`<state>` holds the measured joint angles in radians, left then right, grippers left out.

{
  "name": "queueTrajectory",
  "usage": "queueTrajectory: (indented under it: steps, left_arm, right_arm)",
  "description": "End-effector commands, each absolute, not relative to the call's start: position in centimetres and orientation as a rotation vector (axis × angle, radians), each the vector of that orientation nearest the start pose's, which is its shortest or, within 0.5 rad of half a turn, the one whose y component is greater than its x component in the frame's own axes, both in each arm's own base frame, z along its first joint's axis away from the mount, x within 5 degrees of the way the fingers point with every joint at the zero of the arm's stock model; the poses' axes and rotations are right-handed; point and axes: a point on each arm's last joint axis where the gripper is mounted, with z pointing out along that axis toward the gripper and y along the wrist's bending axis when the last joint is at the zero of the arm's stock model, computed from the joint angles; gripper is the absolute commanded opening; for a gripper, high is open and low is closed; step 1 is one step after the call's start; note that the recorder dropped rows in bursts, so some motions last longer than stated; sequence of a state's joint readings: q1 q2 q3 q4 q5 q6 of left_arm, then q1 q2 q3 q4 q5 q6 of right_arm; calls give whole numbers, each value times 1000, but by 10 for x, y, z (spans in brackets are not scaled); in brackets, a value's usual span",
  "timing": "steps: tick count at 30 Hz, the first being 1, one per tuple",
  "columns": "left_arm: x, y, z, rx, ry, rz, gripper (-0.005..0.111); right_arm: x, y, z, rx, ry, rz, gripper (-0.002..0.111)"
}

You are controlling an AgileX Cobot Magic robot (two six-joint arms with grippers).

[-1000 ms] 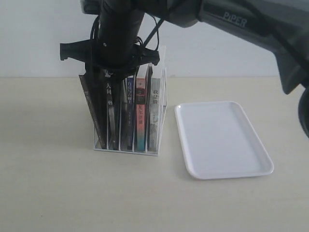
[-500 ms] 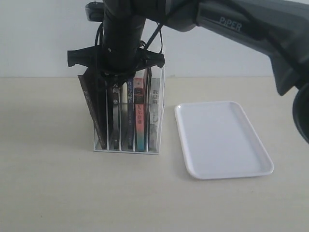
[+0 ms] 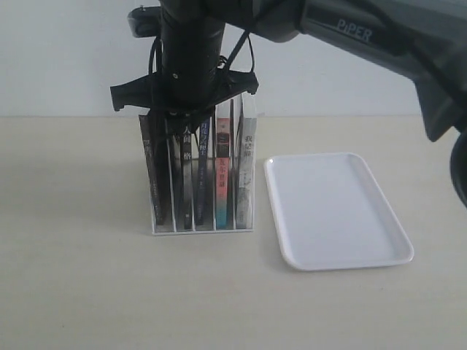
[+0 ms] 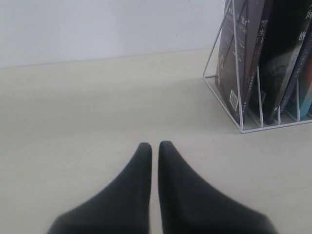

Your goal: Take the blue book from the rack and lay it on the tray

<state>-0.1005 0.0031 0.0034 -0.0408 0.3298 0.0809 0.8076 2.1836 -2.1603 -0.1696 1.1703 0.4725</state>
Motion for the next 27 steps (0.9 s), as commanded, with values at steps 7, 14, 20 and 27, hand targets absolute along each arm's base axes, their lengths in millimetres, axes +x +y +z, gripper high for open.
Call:
queueTrajectory:
  steps: [7, 14, 20, 27]
  left_arm:
    - [54, -7, 185, 132, 1793, -57, 5]
    - [54, -7, 185, 132, 1793, -57, 5]
    - [54, -7, 185, 132, 1793, -57, 5]
    - [54, -7, 185, 132, 1793, -57, 5]
  right_arm:
    - [344, 335, 308, -508, 2549, 196, 0]
    - [336, 328, 340, -474, 2467, 265, 0]
    - [331, 319, 362, -453, 2412, 270, 0]
    - [331, 318, 363, -442, 2412, 275, 0]
